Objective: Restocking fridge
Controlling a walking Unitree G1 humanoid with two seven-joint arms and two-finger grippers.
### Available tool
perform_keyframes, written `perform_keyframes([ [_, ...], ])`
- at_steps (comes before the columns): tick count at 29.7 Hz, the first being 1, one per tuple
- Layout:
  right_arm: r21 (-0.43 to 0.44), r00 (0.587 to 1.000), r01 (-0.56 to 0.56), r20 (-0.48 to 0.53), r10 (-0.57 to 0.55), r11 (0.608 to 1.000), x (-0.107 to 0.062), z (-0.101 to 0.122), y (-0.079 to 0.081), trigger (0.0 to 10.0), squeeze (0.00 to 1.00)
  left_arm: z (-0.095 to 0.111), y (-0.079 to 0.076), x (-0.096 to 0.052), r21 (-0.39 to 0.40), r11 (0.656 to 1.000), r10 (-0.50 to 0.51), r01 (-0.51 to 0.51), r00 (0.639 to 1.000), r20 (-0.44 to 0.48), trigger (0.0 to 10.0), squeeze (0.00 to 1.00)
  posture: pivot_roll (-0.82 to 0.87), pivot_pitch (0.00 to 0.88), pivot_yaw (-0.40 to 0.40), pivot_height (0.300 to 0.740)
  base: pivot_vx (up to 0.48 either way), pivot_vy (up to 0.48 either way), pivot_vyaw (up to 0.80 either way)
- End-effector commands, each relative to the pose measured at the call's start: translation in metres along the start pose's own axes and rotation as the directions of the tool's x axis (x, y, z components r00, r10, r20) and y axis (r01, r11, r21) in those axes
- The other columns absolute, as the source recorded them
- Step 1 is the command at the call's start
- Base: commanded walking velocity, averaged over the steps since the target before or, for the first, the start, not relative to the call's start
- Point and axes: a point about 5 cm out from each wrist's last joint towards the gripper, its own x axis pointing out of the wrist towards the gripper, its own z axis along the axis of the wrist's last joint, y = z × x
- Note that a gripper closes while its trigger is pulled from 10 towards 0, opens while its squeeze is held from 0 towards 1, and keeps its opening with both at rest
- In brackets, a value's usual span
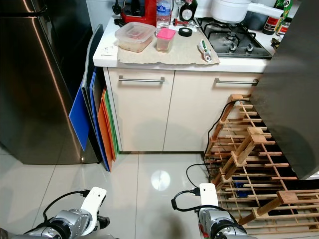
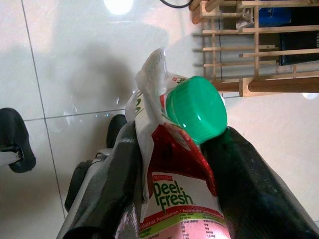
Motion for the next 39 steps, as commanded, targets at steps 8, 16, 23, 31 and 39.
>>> perform_keyframes([
  [8,-0.002,1.0,0.005,0.014,-0.004,1.0,-0.0002,0.0035,-0.0019,10.0,0.0,0.0031,-0.0002,-0.0003,0.016,1.0,0.0,0.0,1.0,0.011,10.0,0.0,0.12,0.0,-0.045,0.74,0.0,0.0,0.0],
  [16,-0.004,1.0,0.003,0.013,-0.003,1.0,-0.0002,0.0034,-0.0024,10.0,0.0,0.003,-0.0007,-0.0003,0.015,1.0,-0.001,0.001,1.0,0.009,10.0,0.0,0.12,0.0,-0.046,0.74,0.0,0.0,0.0],
  [23,-0.008,1.0,0.002,0.012,-0.002,1.0,-0.0002,0.0036,-0.0031,10.0,0.0,0.0034,-0.0016,-0.0002,0.013,1.0,-0.007,0.007,1.0,0.01,10.0,0.0,0.12,0.0,-0.047,0.74,0.0,0.0,0.0],
  [31,-0.006,1.0,0.004,0.018,-0.004,1.0,-0.0003,0.0049,-0.0035,10.0,0.0,0.005,-0.002,-0.0004,0.015,1.0,-0.014,0.014,1.0,0.019,10.0,0.0,0.11,0.0,-0.046,0.74,0.0,0.0,0.0],
  [39,-0.009,1.0,0.004,0.024,-0.004,1.0,-0.0004,0.0062,-0.0034,10.0,0.0,0.0064,-0.0015,-0.0007,0.026,1.0,-0.015,0.014,1.0,0.023,10.0,0.0,0.11,0.0,-0.044,0.74,0.0,0.0,0.0],
])
